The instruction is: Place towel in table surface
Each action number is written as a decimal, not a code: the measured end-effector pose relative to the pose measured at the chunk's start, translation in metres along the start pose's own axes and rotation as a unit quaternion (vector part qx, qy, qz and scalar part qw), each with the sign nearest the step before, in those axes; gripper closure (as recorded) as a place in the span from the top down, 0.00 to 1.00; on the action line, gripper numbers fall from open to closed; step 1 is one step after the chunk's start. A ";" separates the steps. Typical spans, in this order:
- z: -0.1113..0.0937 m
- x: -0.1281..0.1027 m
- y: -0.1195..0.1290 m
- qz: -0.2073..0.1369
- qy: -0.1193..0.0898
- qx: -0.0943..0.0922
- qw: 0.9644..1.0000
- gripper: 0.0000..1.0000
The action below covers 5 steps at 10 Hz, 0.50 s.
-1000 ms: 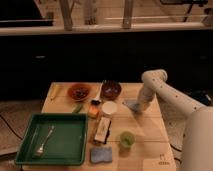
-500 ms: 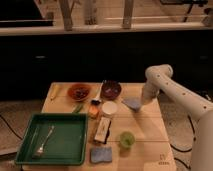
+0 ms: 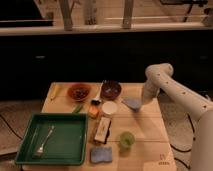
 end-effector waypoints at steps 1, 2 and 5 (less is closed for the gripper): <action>0.001 -0.001 0.000 -0.001 0.000 0.001 1.000 0.44; -0.001 0.002 0.001 -0.002 0.001 0.002 1.000 0.56; -0.001 -0.013 -0.003 -0.023 0.013 -0.004 1.000 0.79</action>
